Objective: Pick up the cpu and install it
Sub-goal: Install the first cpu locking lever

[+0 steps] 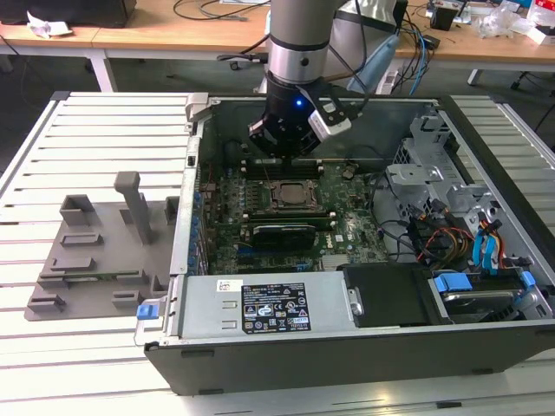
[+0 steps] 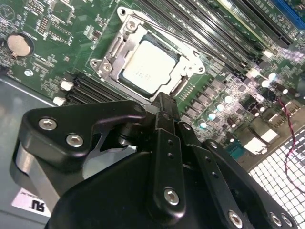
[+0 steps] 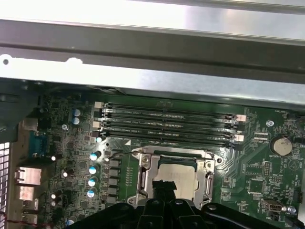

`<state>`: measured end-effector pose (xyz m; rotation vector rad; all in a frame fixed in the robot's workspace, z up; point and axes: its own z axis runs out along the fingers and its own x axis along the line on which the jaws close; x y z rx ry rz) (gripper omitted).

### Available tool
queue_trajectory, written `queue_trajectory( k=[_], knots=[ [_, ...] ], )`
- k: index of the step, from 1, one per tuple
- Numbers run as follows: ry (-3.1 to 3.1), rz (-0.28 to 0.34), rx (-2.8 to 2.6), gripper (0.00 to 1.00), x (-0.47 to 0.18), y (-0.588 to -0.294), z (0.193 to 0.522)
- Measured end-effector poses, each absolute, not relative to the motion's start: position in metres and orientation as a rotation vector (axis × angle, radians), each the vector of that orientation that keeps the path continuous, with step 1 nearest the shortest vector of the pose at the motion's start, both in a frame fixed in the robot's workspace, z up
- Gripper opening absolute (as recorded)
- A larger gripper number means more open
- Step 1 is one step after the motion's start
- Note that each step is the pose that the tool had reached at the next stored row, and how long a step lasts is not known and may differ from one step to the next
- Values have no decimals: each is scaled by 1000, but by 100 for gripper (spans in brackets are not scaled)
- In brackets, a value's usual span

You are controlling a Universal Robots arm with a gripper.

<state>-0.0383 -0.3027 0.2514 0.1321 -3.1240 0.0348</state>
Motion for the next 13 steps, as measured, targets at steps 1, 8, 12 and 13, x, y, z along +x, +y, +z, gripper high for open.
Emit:
queue_trajectory(
  k=[1, 8, 12, 13],
  knots=[
    [-3124, 35, 132, 11, -40, -303, 251],
    [-3124, 35, 132, 11, -52, -303, 251],
    [-3124, 35, 132, 11, -62, -303, 251],
    [-3124, 35, 132, 11, -63, -303, 251]
  ],
)
